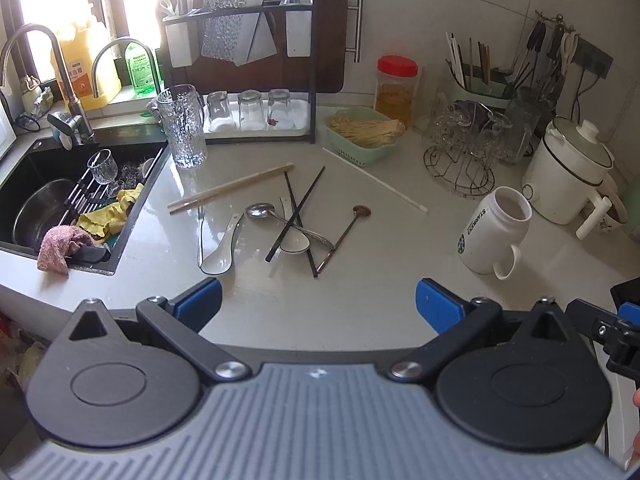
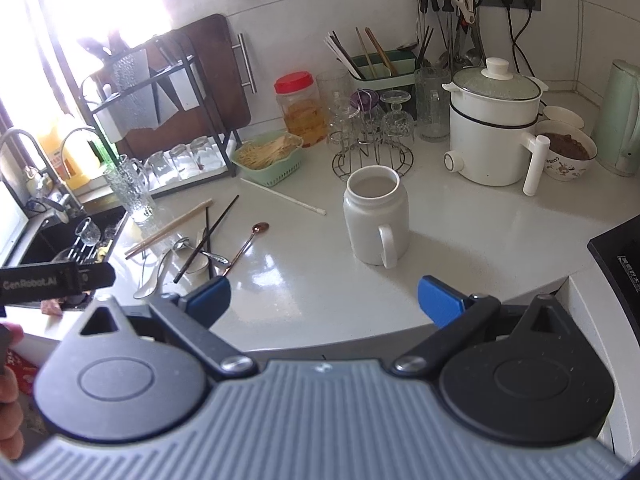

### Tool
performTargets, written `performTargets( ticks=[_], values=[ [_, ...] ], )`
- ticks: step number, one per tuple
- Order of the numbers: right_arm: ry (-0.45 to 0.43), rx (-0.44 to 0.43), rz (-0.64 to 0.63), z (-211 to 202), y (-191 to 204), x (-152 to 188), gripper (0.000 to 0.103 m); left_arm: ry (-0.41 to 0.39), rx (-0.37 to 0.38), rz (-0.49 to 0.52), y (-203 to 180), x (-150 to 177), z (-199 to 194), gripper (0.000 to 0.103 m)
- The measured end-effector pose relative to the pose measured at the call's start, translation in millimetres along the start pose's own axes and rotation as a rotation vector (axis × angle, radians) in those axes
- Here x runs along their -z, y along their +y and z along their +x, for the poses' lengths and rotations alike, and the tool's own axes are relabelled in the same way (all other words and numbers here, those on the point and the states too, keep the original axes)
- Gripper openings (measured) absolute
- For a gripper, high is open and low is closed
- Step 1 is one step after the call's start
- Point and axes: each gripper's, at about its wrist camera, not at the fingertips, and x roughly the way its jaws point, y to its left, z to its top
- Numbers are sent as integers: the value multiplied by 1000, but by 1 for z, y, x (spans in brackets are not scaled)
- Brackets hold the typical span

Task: Organize utensils
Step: 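Move the right tool to the white mug and close around it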

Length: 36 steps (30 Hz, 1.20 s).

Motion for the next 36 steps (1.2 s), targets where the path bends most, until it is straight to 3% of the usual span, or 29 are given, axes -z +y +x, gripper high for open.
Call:
performTargets(
  ticks=[6, 21, 28, 36],
  values=[
    [-13, 35, 1, 12, 9, 1, 100, -33, -15, 57, 9, -5, 8, 103],
    [-87, 134, -20, 61, 35, 5, 100, 20, 97, 96, 45, -18, 63, 103],
    [-80, 225, -50, 108, 16, -2, 100, 77, 82, 103, 48, -30, 96, 103],
    [-34, 176, -116, 172, -26, -17, 100, 67, 10, 67, 13, -60, 114, 103]
  ],
)
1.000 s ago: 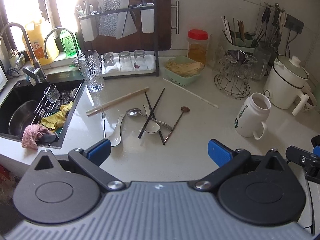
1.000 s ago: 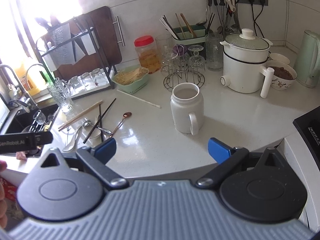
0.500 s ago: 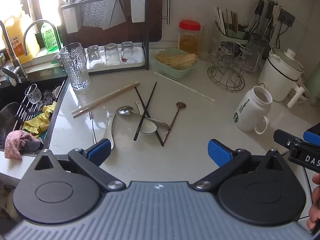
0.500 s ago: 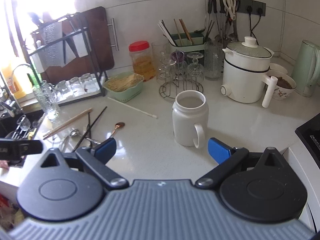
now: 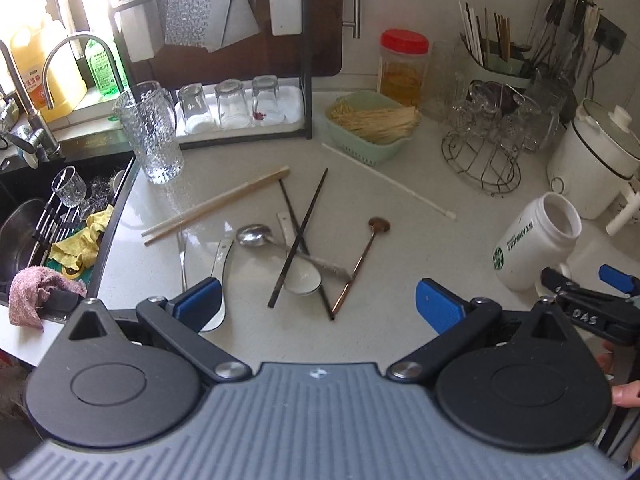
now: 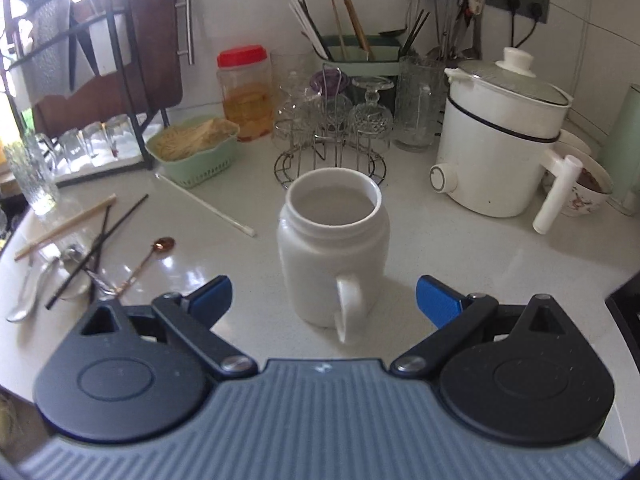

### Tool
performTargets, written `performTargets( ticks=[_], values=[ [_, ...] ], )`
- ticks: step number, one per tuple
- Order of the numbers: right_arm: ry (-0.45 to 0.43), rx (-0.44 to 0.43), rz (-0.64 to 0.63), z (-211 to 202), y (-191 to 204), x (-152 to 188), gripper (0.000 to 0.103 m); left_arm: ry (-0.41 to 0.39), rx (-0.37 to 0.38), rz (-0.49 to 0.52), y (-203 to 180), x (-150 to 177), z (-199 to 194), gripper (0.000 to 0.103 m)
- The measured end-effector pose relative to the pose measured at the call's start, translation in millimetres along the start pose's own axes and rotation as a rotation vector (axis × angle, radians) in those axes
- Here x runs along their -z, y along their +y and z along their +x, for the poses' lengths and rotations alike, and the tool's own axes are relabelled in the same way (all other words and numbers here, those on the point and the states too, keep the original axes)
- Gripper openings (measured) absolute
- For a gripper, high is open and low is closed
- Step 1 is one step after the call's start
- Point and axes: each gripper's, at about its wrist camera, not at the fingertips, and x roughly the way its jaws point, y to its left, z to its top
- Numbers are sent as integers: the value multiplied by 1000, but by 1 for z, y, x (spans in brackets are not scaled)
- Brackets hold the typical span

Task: Organize utensils
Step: 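Move the right tool to the white mug and close around it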

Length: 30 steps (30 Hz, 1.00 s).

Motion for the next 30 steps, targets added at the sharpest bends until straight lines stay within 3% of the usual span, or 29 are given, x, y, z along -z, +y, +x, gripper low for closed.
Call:
performTargets(
  ticks=[7, 14, 21, 26, 30],
  values=[
    [10, -69, -59, 49, -13, -10, 100, 29, -8, 7, -42, -21, 23, 103],
    [17, -116, -124, 74, -13, -8, 102, 59, -49, 30, -56, -27, 40, 103],
    [-1, -67, -155, 85, -6, -2, 92, 54, 4, 61, -36, -34, 61, 103],
    [1, -81, -159, 84, -1, -1, 92, 54, 50, 86, -12, -41, 82, 103],
    [11, -91, -172, 80, 13, 1, 92, 75, 87, 82, 9, -48, 110, 93]
  ],
)
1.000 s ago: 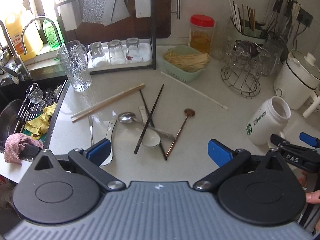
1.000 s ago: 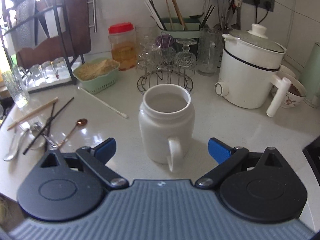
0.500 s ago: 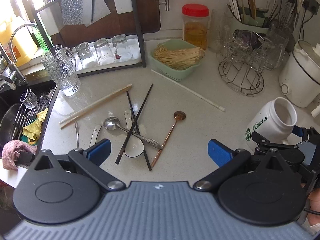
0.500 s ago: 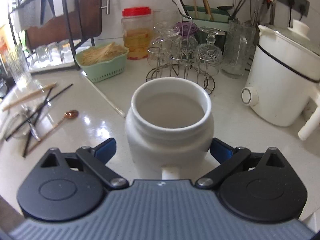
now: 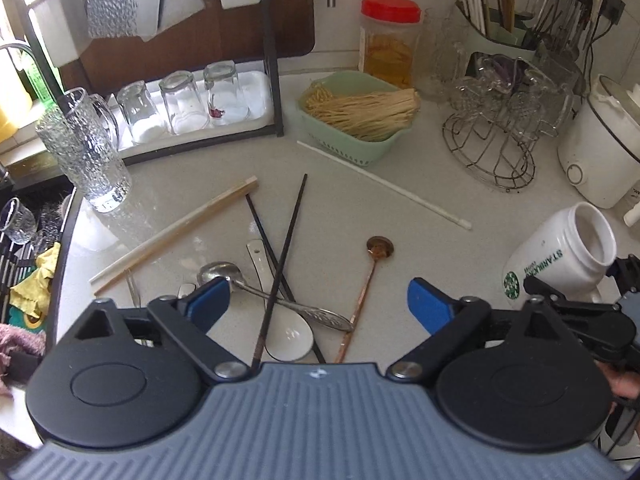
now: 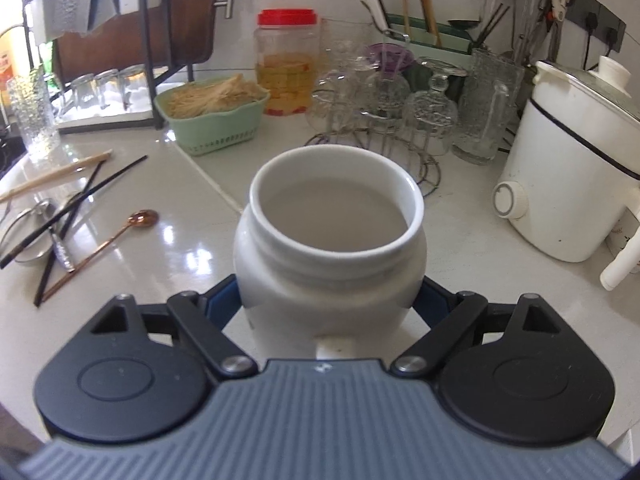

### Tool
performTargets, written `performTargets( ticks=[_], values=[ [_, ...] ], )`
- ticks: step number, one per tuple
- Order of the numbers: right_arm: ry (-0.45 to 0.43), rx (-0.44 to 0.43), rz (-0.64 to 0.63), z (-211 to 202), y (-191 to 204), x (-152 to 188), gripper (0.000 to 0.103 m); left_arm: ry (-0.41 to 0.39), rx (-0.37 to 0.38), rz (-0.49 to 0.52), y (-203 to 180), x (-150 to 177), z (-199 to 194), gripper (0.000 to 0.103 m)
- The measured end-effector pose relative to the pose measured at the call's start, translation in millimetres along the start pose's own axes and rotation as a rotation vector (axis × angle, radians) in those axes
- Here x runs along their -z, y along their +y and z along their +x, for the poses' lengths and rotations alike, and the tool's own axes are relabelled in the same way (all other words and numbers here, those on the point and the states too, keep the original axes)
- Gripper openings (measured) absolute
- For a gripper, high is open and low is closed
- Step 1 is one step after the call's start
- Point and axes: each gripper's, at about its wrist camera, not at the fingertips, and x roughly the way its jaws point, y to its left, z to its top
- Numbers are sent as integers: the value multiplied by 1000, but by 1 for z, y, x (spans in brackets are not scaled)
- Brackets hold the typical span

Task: Organize utensils
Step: 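Move the right tool to the white mug and close around it, then lower the left tool onto a black chopstick and close on it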

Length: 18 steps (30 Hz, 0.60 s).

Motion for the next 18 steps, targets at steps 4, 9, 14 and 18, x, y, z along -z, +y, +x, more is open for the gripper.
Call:
performTargets(
  ticks=[4, 9, 14, 18],
  values=[
    [17, -15, -19, -1, 20, -2, 92, 24, 28, 36, 16, -8, 33, 84],
    [32, 2, -7, -1, 38, -4, 92, 58, 73, 74, 28, -24, 73, 63],
    [58, 30, 21, 0, 45, -7, 92, 103, 94, 133, 32, -37, 111, 46],
    [73, 54, 45, 0, 49, -7, 92, 154, 107, 191, 31, -41, 137, 37]
  ],
)
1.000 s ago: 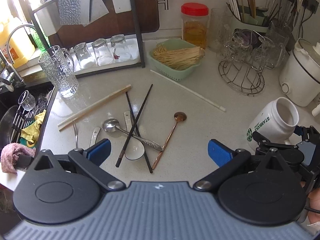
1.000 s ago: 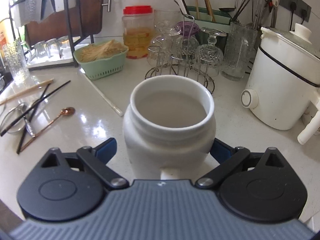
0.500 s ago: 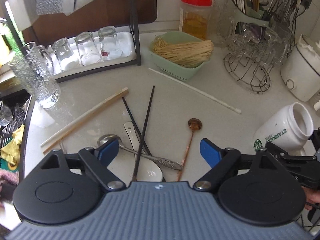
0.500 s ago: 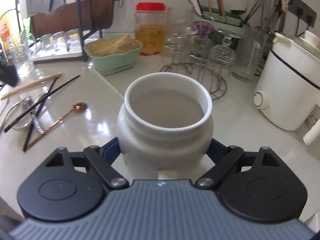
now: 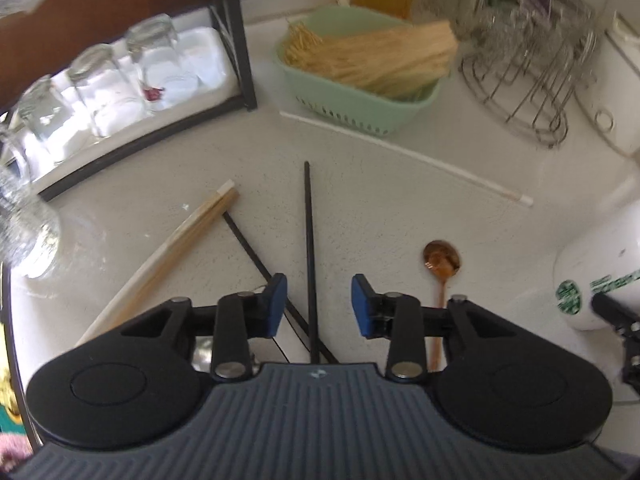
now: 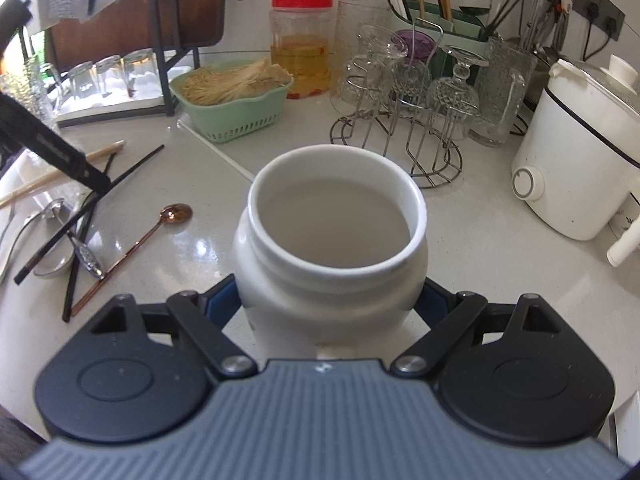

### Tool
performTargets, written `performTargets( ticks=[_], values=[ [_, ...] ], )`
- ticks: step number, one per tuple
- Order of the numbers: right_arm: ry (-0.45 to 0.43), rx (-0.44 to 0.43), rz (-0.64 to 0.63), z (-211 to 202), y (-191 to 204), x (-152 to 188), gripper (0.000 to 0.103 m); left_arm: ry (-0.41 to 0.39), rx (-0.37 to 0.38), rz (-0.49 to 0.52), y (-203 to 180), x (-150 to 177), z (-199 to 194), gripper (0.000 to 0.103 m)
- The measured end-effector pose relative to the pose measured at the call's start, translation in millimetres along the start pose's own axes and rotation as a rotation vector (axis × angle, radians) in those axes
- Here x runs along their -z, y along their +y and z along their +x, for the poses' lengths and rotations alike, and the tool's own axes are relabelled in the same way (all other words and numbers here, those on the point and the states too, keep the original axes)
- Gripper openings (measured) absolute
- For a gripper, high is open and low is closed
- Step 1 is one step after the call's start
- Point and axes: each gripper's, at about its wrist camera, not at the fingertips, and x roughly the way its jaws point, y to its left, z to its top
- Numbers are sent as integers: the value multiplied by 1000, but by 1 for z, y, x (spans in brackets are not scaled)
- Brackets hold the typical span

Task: Organize utensils
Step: 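Lower the left tool onto a black chopstick and close on it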

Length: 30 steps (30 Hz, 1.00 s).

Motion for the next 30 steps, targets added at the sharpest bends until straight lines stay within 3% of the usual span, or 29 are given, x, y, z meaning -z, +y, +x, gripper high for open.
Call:
performTargets(
  ticks=[11, 15, 22, 30],
  values=[
    [13, 53, 41, 1, 8, 0, 92, 41, 27, 54, 4, -14, 31, 20],
    [15, 65, 43, 2, 10, -1, 92, 41, 15, 55, 3, -18, 34, 8],
    [13, 71, 29, 4, 12, -2, 93, 19, -14, 21, 1, -18, 34, 5],
    [14, 39, -2, 6, 10, -6, 93, -89, -3, -54, 4, -12, -16, 5]
  ],
)
